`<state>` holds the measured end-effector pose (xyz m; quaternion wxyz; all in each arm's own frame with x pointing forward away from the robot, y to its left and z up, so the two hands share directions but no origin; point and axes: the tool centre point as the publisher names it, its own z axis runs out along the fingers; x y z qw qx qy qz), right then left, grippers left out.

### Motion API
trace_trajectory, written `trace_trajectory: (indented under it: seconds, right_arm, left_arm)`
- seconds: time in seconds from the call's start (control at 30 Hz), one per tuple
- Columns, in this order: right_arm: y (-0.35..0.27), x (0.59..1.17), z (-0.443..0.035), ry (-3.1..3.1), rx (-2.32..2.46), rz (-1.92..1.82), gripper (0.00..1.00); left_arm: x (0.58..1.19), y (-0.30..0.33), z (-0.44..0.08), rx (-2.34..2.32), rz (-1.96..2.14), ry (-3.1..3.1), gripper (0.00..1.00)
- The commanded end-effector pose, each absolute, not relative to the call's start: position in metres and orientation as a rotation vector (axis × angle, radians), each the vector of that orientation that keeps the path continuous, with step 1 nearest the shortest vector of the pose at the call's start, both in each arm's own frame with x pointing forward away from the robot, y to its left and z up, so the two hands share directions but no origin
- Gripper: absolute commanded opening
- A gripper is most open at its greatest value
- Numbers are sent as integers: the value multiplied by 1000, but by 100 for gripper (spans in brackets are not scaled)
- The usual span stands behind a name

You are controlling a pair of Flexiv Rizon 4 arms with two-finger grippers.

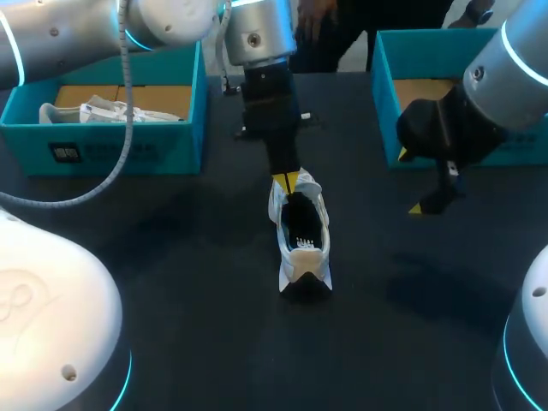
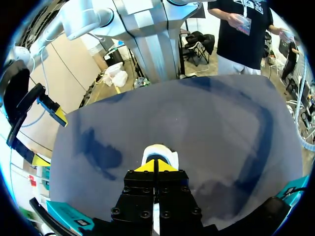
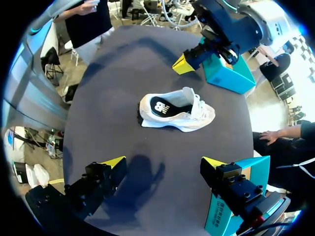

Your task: Take the shoe out of the shoebox, open the shoe tongue, remove and reinsert the insole, then place the shoe into the shoebox

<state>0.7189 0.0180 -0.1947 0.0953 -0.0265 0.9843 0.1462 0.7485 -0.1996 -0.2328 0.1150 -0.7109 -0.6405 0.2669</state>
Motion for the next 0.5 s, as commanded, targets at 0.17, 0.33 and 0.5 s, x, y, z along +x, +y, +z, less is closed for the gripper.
trace_trajectory:
  seconds: [0.17,0.33,0.5]
  right_arm:
    - [-10,713,-183,2901,-49,432,100]
    - [-34,709,-170,2909,-17,381,100]
    - [-53,706,-157,2902,10,362,100]
  left_arm:
    - [750,-201,-234,-2086,740,-1874,0]
    - [760,-204,-233,-2108,673,-1870,0]
    - [768,-201,-231,-2112,631,-1871,0]
